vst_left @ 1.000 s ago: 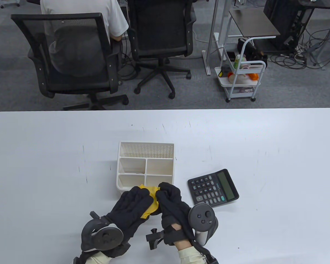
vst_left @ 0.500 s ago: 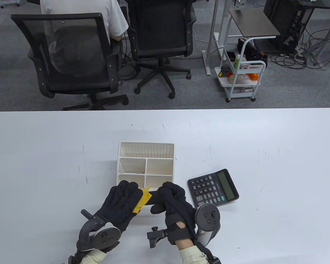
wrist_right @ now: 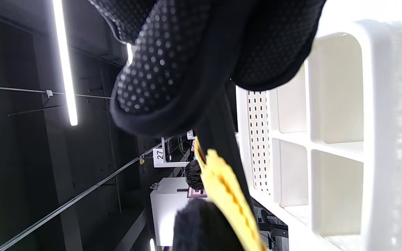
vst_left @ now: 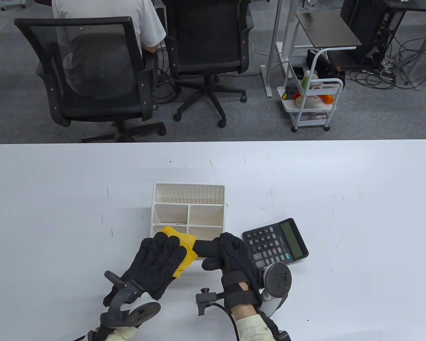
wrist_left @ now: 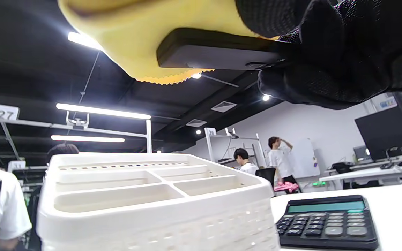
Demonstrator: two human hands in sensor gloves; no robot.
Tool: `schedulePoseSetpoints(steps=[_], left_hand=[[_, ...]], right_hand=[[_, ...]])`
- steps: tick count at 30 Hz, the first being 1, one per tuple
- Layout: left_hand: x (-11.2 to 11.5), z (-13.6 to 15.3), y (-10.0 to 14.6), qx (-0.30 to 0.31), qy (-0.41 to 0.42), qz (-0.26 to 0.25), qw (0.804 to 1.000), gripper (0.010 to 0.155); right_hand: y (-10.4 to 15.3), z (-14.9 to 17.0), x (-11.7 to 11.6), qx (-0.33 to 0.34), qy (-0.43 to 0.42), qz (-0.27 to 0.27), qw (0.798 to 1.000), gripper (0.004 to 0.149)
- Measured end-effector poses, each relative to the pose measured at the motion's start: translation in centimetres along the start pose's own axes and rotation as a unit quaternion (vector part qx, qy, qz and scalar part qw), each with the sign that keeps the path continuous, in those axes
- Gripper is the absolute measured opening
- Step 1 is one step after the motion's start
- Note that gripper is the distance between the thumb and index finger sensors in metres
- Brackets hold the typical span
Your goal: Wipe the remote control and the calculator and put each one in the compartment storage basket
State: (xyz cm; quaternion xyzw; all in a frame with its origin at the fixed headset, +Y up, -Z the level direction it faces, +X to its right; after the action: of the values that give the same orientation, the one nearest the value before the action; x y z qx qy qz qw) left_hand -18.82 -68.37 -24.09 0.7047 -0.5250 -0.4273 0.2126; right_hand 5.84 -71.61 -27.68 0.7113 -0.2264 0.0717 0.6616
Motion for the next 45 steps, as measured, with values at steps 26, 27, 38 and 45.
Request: schedulePoseSetpoints(steps=[26,27,38,45], left_hand=[[0.4,1.6,0.1,-0.046,0.063,0.014,0.997,0.049],[0.4,1.3,0.0,-0.04,0.068,0.013,0.997,0.049],[-0.1,-1.2,-0.7,0.01,0.073,0.016,0.997,0.05],[0.2,1.5,-0.3,-0.037,0.054,0.023,0.998,0.048]], right_hand=[[0.7,0.2,-0.8,0.012,0.01,-0.008,1.0,0.046],[0.8,0.3,-0.9,0.009,0.01,-0.012,1.0,0.046],[1.2,1.0,-1.8,-0.01,0.016,-0.045,0.999,0.046],[0.6,0.5,-1.1,-0.008,0.018,-0.028,0.999,0.047]])
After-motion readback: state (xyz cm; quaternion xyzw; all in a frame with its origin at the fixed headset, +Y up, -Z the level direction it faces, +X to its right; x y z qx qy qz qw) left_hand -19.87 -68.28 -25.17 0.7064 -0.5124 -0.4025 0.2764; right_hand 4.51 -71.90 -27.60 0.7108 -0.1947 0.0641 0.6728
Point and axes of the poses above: the tracker on the back of each hand, its own z axis roughly to the little-finger side, its own y axis roughly from the fingertips to the wrist, x = y × z, the point moved 1 cm from there along -y, roughly from the wrist to the fingertips, and after that the axes turned 12 degrees about z, right-handed, at the moved point
